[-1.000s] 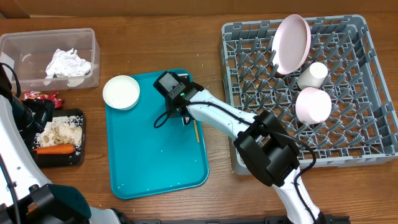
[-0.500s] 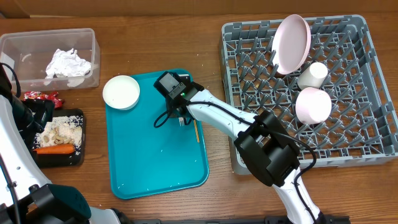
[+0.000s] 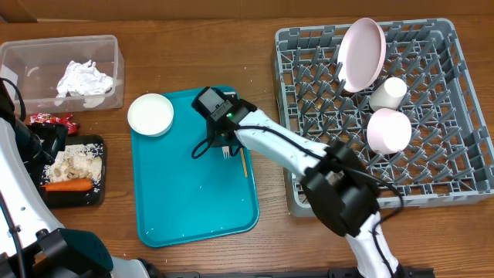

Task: Sort waste into correct bins and load items into the dishwasher rack
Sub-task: 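Carry the fork right and drop it into the rack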

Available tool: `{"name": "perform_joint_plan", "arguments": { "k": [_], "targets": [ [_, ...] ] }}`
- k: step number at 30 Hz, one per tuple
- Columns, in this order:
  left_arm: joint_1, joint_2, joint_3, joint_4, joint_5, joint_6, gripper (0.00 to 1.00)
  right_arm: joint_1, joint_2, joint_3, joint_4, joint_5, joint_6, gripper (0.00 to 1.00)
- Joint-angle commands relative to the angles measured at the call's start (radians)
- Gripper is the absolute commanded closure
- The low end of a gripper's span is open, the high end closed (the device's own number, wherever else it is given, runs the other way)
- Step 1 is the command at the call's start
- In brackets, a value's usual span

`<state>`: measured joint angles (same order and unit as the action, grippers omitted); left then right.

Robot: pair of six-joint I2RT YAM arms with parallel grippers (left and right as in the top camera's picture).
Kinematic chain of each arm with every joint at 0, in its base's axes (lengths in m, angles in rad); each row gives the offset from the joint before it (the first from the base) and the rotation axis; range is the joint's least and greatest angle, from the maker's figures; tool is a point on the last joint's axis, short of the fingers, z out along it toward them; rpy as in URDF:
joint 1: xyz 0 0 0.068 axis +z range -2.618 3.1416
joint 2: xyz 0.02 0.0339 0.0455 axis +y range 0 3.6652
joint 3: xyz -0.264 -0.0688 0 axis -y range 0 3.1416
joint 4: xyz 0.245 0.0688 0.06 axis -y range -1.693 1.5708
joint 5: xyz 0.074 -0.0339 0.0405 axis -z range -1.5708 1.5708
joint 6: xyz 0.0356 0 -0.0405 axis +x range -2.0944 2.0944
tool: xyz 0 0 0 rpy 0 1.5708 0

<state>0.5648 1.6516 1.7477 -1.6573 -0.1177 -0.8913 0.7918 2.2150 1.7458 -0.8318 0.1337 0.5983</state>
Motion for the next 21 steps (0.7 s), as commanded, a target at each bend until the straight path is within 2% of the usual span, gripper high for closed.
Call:
{"name": "perform_joint_plan", "arguments": {
  "k": [1, 7, 16, 21],
  "targets": [
    [0.004, 0.004, 0.006, -0.001, -0.020, -0.003, 0.00, -0.025, -0.173, 0.004, -0.017, 0.025, 0.000, 0.96],
    [0.004, 0.004, 0.006, -0.001, -0.020, -0.003, 0.00, -0.120, -0.291, 0.004, -0.060, 0.075, -0.015, 0.96],
    [0.004, 0.004, 0.006, -0.001, -0.020, -0.003, 0.00, -0.283, -0.313, 0.003, -0.107, 0.076, -0.253, 0.96],
    [0.004, 0.004, 0.006, -0.001, -0.020, -0.003, 0.00, -0.382, -0.312, 0.003, -0.126, 0.075, -0.324, 0.96]
  ]
}}
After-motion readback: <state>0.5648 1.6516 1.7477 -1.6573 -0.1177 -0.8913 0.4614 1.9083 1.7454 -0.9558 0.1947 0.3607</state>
